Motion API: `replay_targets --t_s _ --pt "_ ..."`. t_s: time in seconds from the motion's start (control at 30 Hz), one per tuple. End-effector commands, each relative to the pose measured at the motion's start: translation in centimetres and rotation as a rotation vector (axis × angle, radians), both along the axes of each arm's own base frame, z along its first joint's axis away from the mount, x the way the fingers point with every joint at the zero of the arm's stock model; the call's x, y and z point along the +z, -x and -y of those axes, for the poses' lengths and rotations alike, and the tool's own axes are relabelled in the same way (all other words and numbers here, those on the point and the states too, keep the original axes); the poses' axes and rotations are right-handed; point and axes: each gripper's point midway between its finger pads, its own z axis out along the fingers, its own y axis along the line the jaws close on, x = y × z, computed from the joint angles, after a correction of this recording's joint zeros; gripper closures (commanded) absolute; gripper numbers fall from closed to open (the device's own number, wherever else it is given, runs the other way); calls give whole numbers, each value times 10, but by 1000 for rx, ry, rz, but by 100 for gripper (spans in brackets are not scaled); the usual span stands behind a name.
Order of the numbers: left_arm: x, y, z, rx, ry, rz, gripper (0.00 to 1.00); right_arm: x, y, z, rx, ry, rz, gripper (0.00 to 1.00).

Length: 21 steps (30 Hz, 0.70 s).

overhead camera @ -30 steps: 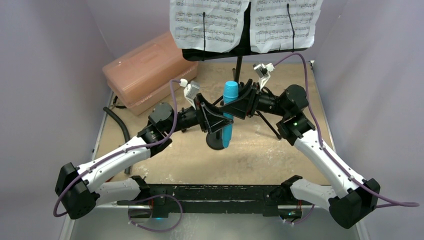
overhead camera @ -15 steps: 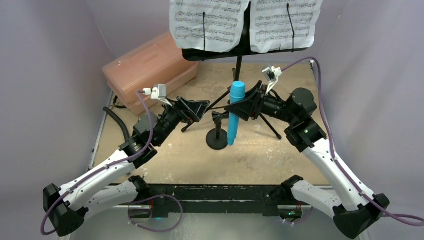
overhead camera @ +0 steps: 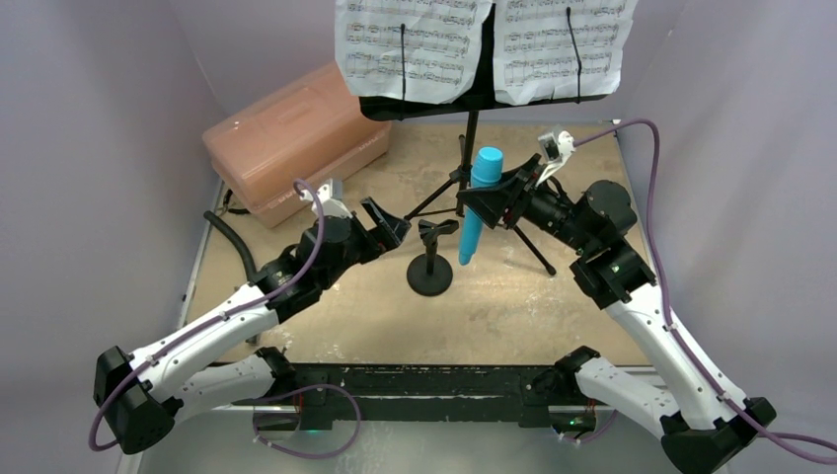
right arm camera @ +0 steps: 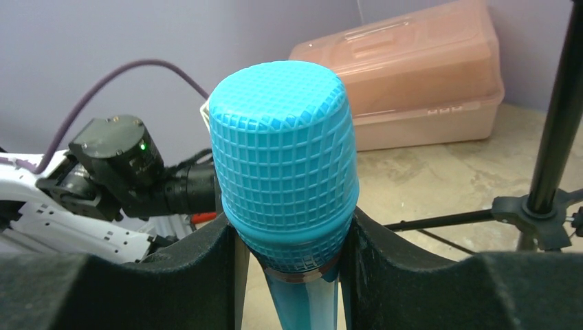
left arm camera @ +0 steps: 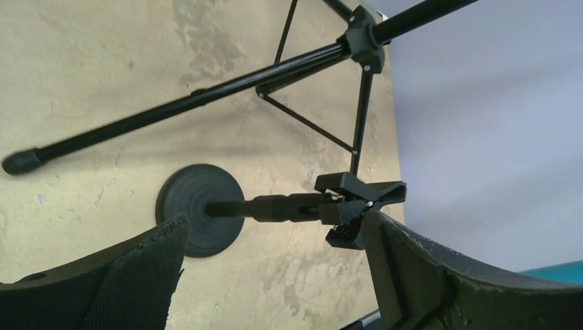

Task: Set up the instrument practice props

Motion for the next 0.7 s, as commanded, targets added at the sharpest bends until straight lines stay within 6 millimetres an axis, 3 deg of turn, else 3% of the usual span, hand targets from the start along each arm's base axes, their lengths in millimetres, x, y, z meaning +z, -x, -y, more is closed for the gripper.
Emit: replay_targets --t_s 0.0,0.2,0.53,0.67 --pt "7 2 17 -20 192 -6 6 50 -2 9 -62 -59 172 100" --pt "17 0 31 -56 322 41 11 58 -7 7 -64 -75 199 100" --pt "20 -9 62 -163 365 104 14 58 -6 8 -68 -78 188 100" --pt "16 -17 67 -141 405 99 24 57 -5 8 -65 -76 182 100"
